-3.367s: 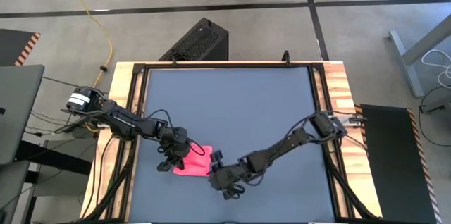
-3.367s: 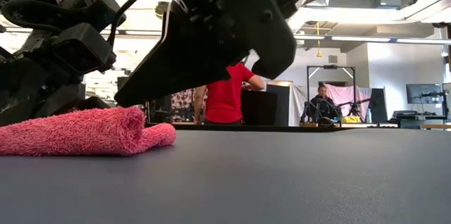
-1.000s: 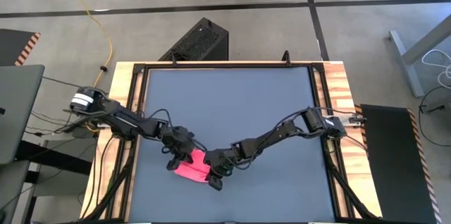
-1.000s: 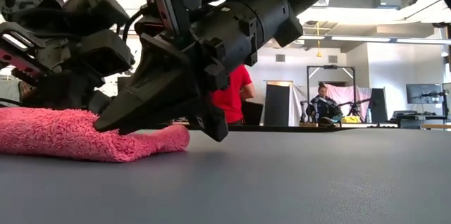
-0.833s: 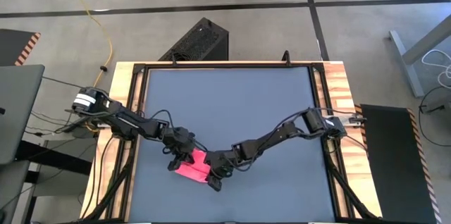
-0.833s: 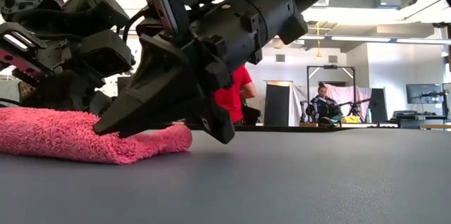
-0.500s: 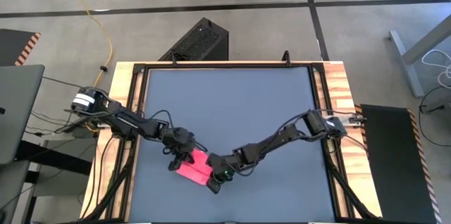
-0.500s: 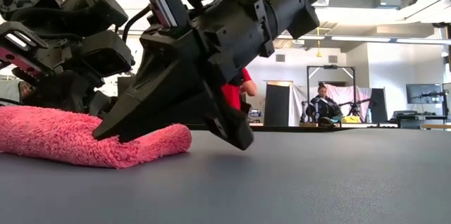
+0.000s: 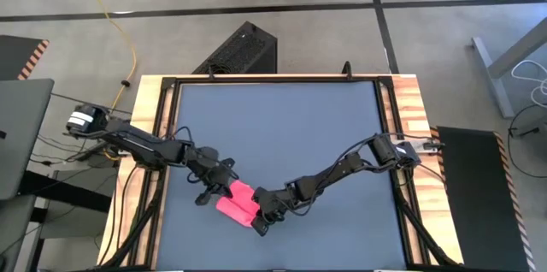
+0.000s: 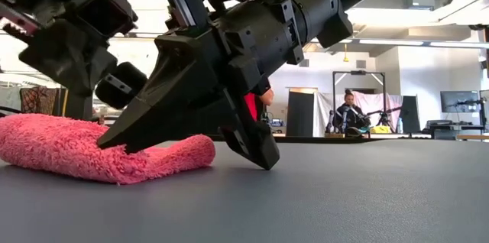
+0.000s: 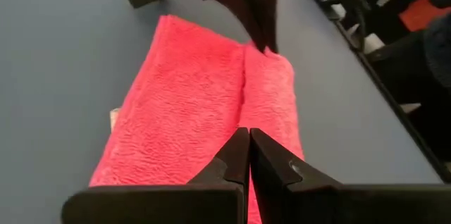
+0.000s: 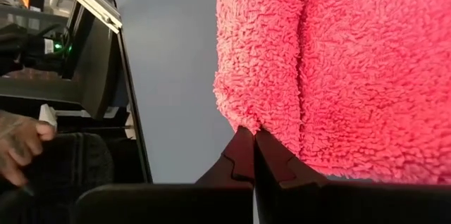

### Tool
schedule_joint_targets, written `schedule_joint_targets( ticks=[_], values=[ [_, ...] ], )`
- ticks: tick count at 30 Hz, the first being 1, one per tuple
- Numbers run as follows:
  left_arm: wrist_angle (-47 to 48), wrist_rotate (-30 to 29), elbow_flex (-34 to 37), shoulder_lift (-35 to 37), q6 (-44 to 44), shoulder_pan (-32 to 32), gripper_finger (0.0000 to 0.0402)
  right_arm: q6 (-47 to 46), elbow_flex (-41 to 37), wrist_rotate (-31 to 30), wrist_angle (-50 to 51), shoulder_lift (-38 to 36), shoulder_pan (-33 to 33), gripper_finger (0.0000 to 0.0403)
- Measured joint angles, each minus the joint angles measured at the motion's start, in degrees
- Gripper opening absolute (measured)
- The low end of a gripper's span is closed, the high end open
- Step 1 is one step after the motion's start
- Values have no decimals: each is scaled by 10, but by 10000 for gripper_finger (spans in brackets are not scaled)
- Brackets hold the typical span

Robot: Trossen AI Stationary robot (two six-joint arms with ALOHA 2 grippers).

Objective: Roll towel
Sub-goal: Roll the red microfiber cloth

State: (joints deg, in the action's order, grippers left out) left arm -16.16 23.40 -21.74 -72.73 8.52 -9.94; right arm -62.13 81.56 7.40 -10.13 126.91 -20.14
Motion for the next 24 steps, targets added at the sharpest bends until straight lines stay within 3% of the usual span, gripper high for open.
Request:
schedule_joint_targets(
  ticks=[6,15,20,24],
  values=[
    [19,61,0,4,-32,-13,20,0,0,1,-21,0,6,11],
    [52,91,0,7,-91,-17,140,0,0,1,-26,1,15,11],
    [113,70,0,7,-122,-20,194,2,0,0,-25,1,16,11],
    [138,21,-1,7,-135,-32,206,0,0,0,-25,1,16,11]
  ],
)
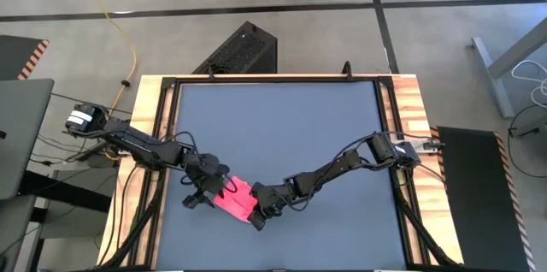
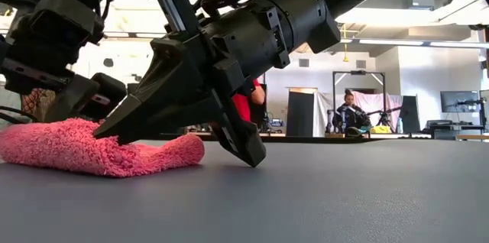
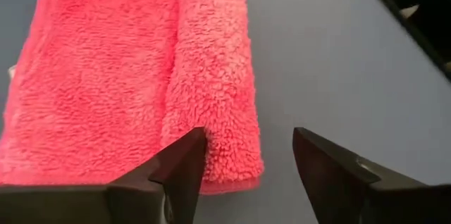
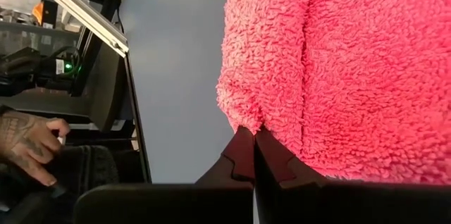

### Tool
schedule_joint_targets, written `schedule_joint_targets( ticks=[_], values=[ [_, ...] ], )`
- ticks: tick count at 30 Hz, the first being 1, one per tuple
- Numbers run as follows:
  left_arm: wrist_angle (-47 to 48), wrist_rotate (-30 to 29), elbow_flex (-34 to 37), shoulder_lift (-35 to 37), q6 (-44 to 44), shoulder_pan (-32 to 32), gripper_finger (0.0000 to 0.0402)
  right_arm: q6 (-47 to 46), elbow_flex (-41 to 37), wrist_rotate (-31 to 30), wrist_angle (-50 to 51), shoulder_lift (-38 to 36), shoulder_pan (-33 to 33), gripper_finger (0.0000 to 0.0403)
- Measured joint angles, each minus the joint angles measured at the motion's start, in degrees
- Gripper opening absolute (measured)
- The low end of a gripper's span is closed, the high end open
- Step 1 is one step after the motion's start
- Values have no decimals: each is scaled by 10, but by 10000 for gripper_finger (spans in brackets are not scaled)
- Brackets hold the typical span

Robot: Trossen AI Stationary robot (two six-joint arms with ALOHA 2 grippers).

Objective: Roll towel
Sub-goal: Roll the red microfiber cloth

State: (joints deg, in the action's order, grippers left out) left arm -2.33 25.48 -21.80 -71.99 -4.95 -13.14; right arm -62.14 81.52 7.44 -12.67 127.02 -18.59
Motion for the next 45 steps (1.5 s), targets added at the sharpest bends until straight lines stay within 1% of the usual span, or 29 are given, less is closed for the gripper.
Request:
schedule_joint_targets(
  ticks=[5,8,11,14,19,20,22,27,30,34,39,42,45],
  values=[
    [-1,-46,0,0,0,-7,200,-9,0,-5,0,0,0,12],
    [0,-69,0,-6,0,-7,179,-13,0,-17,0,0,0,13],
    [-12,-67,-1,-21,0,-7,152,-13,0,-26,-2,0,-1,14],
    [-21,-54,-1,-42,13,-7,116,-13,0,-38,-2,0,-1,15],
    [-22,-26,-2,-54,41,-5,21,-28,0,-73,-4,0,-11,15],
    [-21,-21,-2,-53,49,-3,13,-34,0,-83,-4,0,-14,16],
    [-18,-4,-2,-54,67,5,9,-51,0,-103,-3,0,-21,16],
    [-4,80,-2,-58,134,37,3,-98,0,-146,-3,0,-39,16],
    [-2,112,-1,-65,171,53,2,-129,1,-171,3,0,-46,16],
    [-1,133,-1,-81,204,64,2,-184,2,-197,25,0,-47,16],
    [-3,139,-1,-93,212,65,2,-250,2,-200,52,-1,-46,16],
    [-10,139,-2,-93,213,67,16,-287,3,-200,74,-1,-46,16],
    [-18,146,-1,-83,212,74,44,-317,3,-199,84,-1,-43,15]
  ],
)
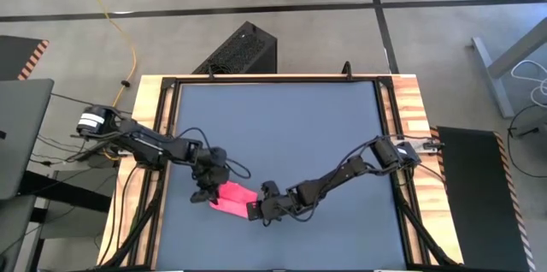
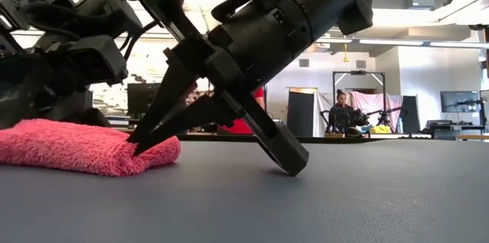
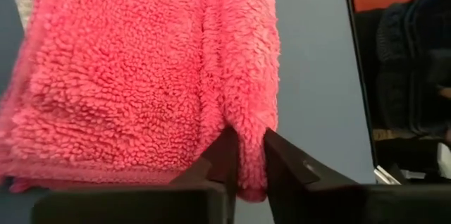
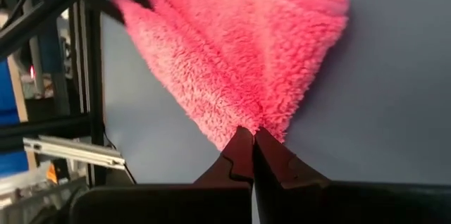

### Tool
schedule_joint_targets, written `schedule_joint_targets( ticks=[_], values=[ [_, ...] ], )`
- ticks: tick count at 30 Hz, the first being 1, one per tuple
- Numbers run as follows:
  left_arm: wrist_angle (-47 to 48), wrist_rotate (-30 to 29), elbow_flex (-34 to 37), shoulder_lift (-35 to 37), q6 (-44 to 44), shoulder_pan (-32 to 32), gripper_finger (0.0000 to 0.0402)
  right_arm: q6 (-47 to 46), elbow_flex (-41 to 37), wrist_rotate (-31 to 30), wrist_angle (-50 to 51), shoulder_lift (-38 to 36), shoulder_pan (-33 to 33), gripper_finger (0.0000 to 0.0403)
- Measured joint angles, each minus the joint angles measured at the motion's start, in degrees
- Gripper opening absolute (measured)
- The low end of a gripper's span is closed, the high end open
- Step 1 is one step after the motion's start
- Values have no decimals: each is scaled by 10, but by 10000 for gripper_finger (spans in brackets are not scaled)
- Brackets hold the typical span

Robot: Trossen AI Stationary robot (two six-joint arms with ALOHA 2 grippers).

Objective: Roll towel
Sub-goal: Roll the red microfiber cloth

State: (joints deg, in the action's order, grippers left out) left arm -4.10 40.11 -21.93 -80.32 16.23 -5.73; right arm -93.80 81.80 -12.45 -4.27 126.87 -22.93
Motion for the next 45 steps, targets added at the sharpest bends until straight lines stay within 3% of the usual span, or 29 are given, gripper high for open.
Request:
schedule_joint_targets(
  ticks=[7,15,23,27,30,34,38,45],
  values=[
    [33,0,-24,51,-31,28,90,-24,-1,7,16,0,9,14],
    [61,-40,-38,137,-35,33,87,-23,-1,23,27,0,20,14],
    [178,-7,-38,174,-41,18,87,28,-2,44,25,0,28,14],
    [169,-4,-37,178,-52,16,87,38,-2,53,26,0,33,13],
    [133,-39,-37,192,-57,16,87,46,-2,56,27,0,36,13],
    [50,-136,-38,217,-69,12,86,69,-2,71,27,0,42,13],
    [26,-209,-38,199,-79,0,86,87,-2,80,24,0,48,13],
    [35,-209,-38,78,-24,-44,86,122,7,87,25,2,55,16]
  ],
)
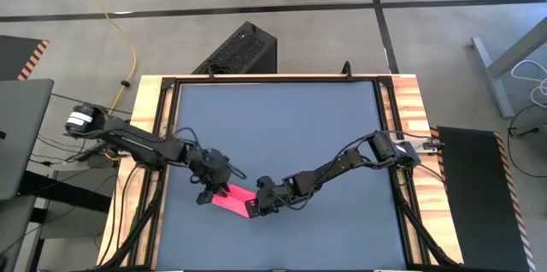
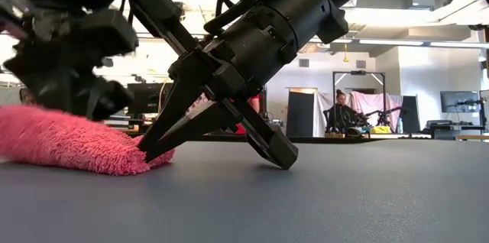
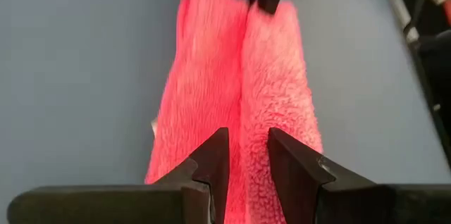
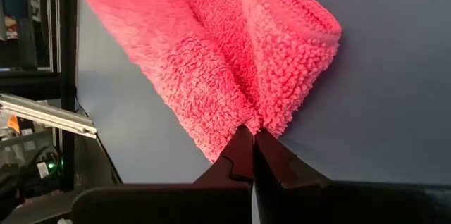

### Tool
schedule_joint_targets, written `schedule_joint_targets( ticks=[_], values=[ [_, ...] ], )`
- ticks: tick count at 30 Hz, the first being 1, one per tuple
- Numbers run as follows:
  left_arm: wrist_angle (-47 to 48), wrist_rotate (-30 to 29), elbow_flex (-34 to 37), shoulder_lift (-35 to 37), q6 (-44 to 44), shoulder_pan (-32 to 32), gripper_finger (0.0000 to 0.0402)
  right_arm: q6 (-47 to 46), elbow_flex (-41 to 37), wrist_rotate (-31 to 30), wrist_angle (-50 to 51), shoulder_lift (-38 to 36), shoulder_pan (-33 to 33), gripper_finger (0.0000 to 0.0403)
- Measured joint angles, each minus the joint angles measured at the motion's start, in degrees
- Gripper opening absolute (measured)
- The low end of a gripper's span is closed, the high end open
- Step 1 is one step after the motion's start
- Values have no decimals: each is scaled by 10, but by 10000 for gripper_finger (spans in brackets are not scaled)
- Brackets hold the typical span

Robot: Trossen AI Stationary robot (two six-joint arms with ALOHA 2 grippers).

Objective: Roll towel
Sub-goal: Roll the red microfiber cloth

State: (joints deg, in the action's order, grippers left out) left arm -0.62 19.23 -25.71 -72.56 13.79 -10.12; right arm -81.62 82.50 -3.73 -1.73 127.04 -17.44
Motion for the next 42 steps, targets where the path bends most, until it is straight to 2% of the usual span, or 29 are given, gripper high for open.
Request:
schedule_joint_targets(
  ticks=[4,9,13,19,30,36,42],
  values=[
    [0,10,0,-44,25,-24,86,7,0,0,-2,0,2,20],
    [-2,10,0,-49,40,-34,81,7,0,0,-10,0,2,47],
    [4,10,0,-49,45,-35,53,18,1,0,-9,-4,3,70],
    [15,8,5,-56,41,-47,5,94,0,-5,-1,-16,10,82],
    [14,5,5,-63,49,-62,0,221,0,50,-7,-30,15,83],
    [15,-8,5,-63,49,-72,0,254,1,51,6,-37,14,85],
    [15,-16,5,-63,49,-80,0,273,1,51,19,-37,14,121]
  ],
)
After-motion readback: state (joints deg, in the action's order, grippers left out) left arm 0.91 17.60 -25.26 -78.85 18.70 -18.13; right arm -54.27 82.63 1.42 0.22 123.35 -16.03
